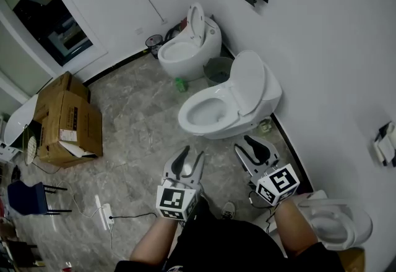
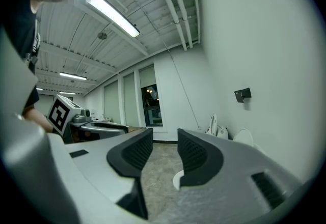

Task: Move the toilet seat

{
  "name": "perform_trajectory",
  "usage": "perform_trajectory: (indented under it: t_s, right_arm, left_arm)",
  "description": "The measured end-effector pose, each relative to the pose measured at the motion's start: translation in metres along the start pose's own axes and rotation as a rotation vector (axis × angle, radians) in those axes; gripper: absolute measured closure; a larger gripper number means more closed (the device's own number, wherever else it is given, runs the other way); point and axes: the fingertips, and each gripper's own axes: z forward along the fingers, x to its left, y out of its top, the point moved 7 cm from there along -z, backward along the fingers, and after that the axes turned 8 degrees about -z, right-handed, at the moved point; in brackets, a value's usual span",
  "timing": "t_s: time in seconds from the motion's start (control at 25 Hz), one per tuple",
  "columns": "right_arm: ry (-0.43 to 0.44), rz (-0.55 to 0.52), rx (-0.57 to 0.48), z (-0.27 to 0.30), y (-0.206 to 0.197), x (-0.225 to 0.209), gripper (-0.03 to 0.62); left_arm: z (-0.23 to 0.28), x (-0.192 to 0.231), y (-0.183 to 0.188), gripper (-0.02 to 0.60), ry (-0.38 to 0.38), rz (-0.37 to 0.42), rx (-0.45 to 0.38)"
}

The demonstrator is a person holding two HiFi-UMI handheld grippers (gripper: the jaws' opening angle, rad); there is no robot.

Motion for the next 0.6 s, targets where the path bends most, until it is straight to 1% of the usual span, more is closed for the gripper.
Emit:
perform_trajectory:
  t_s: [0.08, 0.24, 0.44, 0.6]
  right_arm:
    - [-0.007, -0.003, 0.009, 0.010, 0.000, -0.003, 0.439]
    - [-0.029, -0.009, 0.019, 0.037, 0.002, -0.010, 0.431]
    - [-0.061, -0.008, 0.030, 0.086, 0.008, -0.018, 0.407]
    - [-0.076, -0.011, 0.032, 0.131, 0.013, -0.023, 0.385]
  left_arm:
    - [0.009, 0.009, -0.001, 0.420, -0.019, 0.002, 0.003]
    - [0.029, 0.037, -0.006, 0.413, -0.065, 0.016, -0.021]
    - [0.057, 0.081, 0.008, 0.386, -0.114, 0.003, 0.002]
    - [0.079, 0.123, 0.017, 0.360, -0.131, 0.019, -0.013]
